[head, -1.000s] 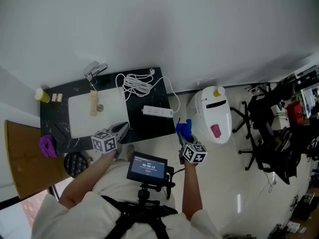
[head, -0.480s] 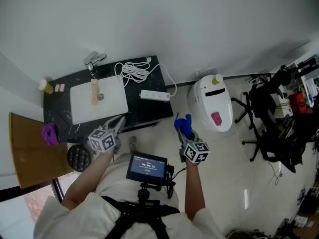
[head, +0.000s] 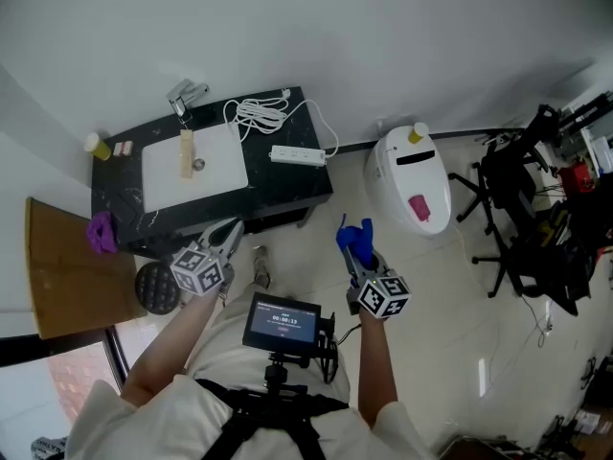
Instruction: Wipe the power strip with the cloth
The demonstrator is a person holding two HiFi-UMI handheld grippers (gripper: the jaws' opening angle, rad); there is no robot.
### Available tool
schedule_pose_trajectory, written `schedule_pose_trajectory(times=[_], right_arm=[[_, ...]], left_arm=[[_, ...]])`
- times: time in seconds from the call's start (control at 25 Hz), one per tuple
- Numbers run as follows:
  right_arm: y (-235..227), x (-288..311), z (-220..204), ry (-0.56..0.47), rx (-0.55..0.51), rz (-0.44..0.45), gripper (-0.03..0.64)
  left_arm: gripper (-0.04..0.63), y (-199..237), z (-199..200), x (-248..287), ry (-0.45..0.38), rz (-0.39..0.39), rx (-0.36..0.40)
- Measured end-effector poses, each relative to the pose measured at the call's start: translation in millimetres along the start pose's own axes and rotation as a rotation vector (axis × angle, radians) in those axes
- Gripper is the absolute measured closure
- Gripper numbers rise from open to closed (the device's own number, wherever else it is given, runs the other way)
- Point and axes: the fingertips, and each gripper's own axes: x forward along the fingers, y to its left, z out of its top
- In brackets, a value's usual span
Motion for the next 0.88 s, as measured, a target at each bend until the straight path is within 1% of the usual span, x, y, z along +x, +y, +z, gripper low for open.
schedule_pose_trajectory(times=[0.12, 0.28, 0.4, 0.48, 0.68, 0.88], right_arm=[[12.5, -24.8, -2.7, -0.022, -0.008, 0.018, 0.528], [22.5, -50.4, 0.3, -0.040, -0.026, 0.040, 0.528], [26.1, -66.1, -1.7, -0.038, -0.026, 0.040, 0.528], [26.3, -70.7, 2.7, -0.036, -0.014, 0.032, 0.528], [30.5, -79.8, 23.9, -0.060, 0.018, 0.001, 0.528], [48.8, -77.8, 37.4, -0.063, -0.004, 0.000, 0.528]], left_arm=[[0.591, -22.3, -13.8, -19.8, -0.006, 0.003, 0.003], [0.591, -46.2, -26.8, -37.1, -0.003, 0.018, -0.012], [0.591, -62.0, -34.0, -49.6, 0.011, 0.028, -0.026], [0.591, -68.6, -29.7, -53.7, 0.021, 0.031, -0.032], [0.591, -77.4, -3.9, -56.8, 0.028, 0.025, -0.046], [0.591, -75.5, 21.4, -61.1, 0.012, 0.020, -0.051]])
